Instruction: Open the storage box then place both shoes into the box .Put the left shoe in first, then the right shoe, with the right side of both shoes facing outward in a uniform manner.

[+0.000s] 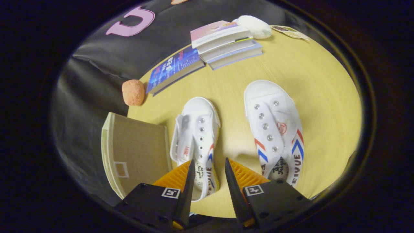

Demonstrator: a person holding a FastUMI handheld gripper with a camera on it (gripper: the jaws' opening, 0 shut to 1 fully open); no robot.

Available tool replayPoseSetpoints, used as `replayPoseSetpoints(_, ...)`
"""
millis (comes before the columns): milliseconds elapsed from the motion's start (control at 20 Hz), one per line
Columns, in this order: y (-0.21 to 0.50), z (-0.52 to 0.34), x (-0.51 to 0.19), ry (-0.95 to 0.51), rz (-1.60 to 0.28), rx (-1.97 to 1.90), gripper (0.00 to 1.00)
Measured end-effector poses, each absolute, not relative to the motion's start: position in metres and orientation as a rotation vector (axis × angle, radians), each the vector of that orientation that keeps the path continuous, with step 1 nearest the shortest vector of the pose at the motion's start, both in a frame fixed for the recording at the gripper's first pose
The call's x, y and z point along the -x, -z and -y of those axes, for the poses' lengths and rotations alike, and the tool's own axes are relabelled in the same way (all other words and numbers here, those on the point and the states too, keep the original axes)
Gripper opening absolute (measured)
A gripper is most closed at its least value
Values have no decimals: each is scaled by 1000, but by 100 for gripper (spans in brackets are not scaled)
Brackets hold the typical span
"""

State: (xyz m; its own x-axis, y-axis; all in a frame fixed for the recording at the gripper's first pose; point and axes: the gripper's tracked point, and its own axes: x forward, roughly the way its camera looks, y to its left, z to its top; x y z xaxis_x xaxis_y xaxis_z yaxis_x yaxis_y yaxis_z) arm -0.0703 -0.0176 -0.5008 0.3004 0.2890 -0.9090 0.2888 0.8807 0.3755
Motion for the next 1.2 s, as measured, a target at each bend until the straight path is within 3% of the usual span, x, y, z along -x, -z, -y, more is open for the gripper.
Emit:
replayPoseSetpoints(800, 545, -4, 63, 55, -1330, -513, 56)
replayPoseSetpoints(950, 543, -12, 64, 58, -1334, -595, 22)
replayPoseSetpoints(1100, 542, -14, 61, 66, -1309, -594, 5)
replayPoseSetpoints(1200, 538, -12, 59, 67, -1282, -582, 3)
